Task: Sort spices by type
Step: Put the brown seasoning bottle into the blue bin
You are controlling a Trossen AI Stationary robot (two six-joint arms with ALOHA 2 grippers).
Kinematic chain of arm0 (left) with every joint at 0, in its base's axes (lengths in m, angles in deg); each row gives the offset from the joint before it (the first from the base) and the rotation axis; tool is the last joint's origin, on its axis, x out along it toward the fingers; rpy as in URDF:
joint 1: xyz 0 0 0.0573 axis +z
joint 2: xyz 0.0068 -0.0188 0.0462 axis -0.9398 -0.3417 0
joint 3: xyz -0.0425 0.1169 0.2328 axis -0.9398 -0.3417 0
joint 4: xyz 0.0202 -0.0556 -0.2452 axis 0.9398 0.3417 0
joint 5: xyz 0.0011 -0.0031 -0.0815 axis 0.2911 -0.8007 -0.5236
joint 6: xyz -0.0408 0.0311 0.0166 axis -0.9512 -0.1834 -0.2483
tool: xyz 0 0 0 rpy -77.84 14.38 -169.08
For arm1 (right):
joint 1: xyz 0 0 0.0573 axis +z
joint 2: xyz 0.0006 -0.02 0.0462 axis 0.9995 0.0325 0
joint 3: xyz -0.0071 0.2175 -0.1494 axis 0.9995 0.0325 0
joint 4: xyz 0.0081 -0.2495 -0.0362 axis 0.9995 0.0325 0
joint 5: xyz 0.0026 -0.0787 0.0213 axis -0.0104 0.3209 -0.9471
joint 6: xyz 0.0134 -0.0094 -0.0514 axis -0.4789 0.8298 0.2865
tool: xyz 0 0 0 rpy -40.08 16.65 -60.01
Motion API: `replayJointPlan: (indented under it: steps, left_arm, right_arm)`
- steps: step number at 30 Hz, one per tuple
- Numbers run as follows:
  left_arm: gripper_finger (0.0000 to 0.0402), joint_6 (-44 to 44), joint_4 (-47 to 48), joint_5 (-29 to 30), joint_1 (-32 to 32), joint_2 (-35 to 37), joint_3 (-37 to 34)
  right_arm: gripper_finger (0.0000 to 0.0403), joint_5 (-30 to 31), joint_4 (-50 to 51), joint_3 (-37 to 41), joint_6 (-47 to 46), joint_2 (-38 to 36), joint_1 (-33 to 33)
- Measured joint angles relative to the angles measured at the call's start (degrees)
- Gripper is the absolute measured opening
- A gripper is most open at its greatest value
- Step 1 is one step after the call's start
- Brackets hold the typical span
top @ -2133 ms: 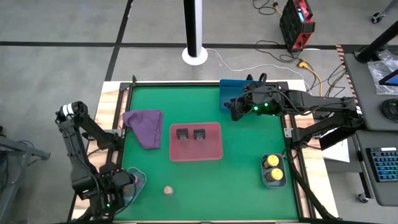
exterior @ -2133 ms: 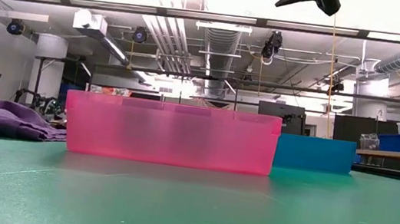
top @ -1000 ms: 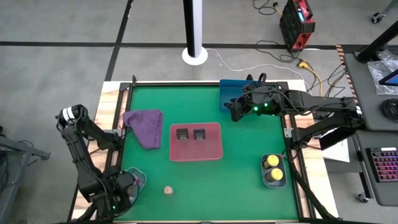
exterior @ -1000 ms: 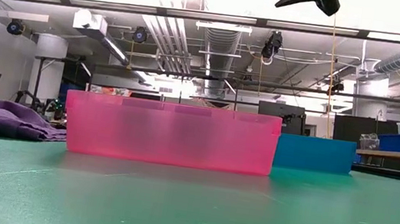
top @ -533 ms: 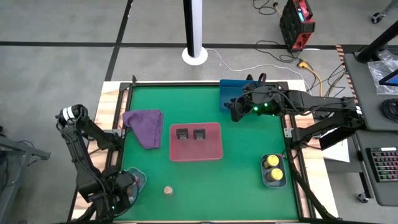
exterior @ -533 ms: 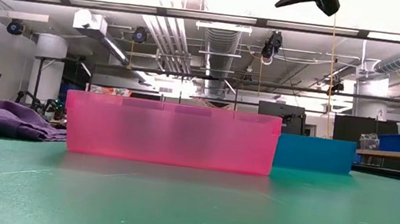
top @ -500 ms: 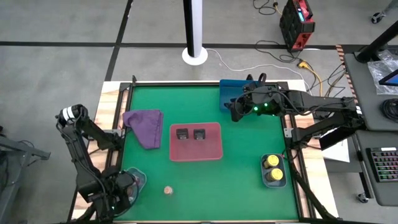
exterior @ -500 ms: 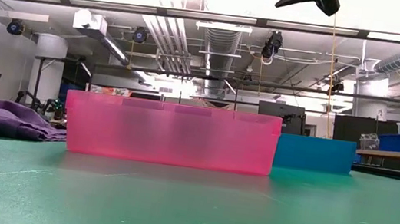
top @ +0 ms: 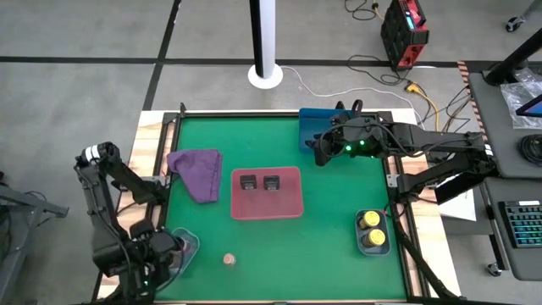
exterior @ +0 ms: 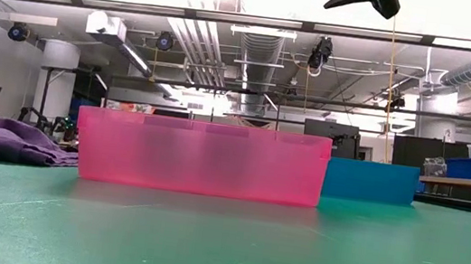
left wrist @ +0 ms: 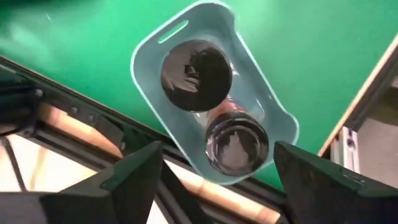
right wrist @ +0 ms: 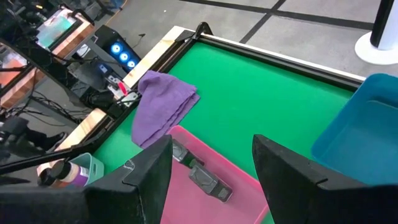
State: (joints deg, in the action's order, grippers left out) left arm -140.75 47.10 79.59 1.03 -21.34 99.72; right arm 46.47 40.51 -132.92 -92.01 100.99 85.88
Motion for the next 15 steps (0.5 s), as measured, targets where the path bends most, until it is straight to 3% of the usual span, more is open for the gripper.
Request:
replayJointPlan:
  steps: [7,11,15]
  left_arm:
    - [0.0290,2.58,2.53,4.43,0.08,0.00,7.05]
    - [0.0291,3.87,3.05,14.43,1.34,0.00,12.80]
    - [0.0291,11.19,4.29,26.19,4.50,0.00,19.36]
  right_arm:
    - [0.0210,0.08,-0.68,0.00,2.23,0.00,0.16]
    - [0.0210,0.06,-4.54,0.07,6.62,0.02,0.69]
    - [0.0210,-0.09,-12.98,0.11,14.89,0.02,2.01]
